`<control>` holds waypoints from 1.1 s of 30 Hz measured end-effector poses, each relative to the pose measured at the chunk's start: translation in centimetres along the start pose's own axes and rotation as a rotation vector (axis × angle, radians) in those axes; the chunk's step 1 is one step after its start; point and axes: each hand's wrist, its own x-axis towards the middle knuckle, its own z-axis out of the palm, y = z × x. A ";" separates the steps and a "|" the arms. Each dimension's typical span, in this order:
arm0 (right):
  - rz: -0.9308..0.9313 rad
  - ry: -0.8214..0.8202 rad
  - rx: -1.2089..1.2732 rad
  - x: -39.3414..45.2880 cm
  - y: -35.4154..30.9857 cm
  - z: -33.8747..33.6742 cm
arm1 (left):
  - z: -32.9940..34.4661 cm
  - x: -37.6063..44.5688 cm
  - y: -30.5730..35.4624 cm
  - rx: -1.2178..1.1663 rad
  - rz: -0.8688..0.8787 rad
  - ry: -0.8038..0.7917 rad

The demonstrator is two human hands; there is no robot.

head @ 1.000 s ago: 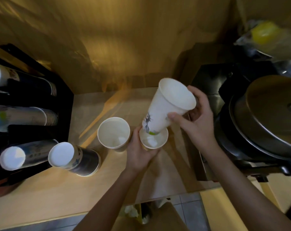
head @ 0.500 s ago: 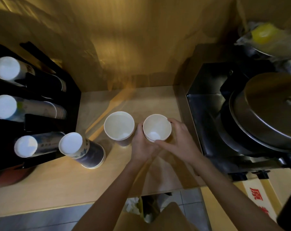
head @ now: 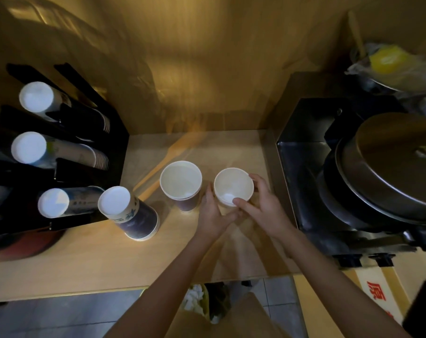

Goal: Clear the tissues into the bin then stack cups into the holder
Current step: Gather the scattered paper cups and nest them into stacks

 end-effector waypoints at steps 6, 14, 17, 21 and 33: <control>-0.034 0.040 -0.093 0.5 -0.8 -0.6 | -2.7 -2.1 -2.1 0.196 -0.141 -0.164; -0.208 0.236 -0.108 -0.8 -8.6 1.4 | -10.7 -7.1 -0.9 0.082 0.069 0.024; -0.364 0.136 -0.046 -1.1 -12.9 4.5 | -13.8 -8.9 -0.7 0.131 0.271 0.294; -0.430 -0.080 -0.061 -1.4 -16.2 9.7 | -16.9 -10.1 -2.3 0.288 0.409 0.536; -0.312 -0.204 -0.227 0.0 -15.8 17.5 | -18.8 -9.2 -9.3 0.095 -0.305 0.110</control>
